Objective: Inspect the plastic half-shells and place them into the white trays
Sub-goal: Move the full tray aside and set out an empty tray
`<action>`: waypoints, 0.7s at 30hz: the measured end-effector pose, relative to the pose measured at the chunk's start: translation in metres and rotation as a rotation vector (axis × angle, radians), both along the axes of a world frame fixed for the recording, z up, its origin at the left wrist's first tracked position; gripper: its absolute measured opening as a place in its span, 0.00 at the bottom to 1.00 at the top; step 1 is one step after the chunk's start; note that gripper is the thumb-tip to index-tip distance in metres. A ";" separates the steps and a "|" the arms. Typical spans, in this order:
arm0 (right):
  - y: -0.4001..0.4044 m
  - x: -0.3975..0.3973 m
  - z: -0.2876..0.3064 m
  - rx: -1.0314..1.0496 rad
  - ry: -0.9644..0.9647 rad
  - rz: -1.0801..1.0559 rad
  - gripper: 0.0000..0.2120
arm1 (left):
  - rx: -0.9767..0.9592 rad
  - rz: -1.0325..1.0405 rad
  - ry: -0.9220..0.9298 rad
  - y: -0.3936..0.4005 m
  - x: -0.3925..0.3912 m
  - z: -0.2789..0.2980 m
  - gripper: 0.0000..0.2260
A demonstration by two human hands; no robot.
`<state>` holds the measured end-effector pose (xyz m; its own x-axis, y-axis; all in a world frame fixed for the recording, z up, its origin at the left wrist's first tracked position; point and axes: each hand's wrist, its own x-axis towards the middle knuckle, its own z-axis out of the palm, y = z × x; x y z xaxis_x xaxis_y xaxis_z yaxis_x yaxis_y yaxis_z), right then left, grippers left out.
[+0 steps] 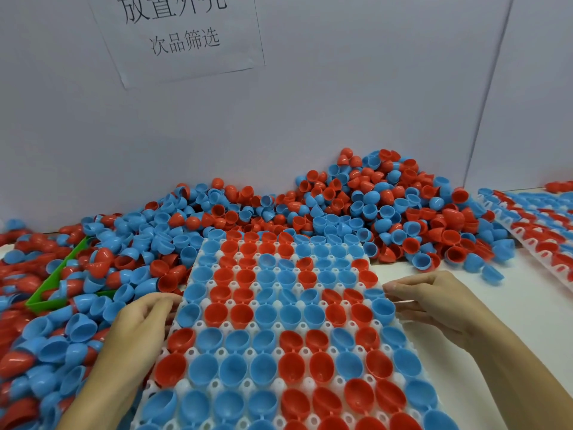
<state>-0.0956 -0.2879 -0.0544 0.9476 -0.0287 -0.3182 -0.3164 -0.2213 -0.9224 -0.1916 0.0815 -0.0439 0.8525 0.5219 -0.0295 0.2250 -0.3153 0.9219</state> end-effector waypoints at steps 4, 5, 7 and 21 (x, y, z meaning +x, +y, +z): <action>0.001 -0.002 0.002 -0.014 -0.004 -0.002 0.04 | -0.093 0.014 -0.029 -0.004 0.001 0.005 0.12; 0.001 -0.002 0.002 -0.015 -0.005 -0.001 0.04 | -0.132 0.019 -0.032 -0.005 0.001 0.005 0.12; 0.001 -0.002 0.003 -0.019 -0.004 0.000 0.05 | -0.190 0.031 -0.028 -0.006 -0.001 0.006 0.13; 0.005 -0.005 0.002 -0.047 -0.103 0.003 0.05 | -0.506 -0.172 -0.014 -0.006 0.023 0.013 0.21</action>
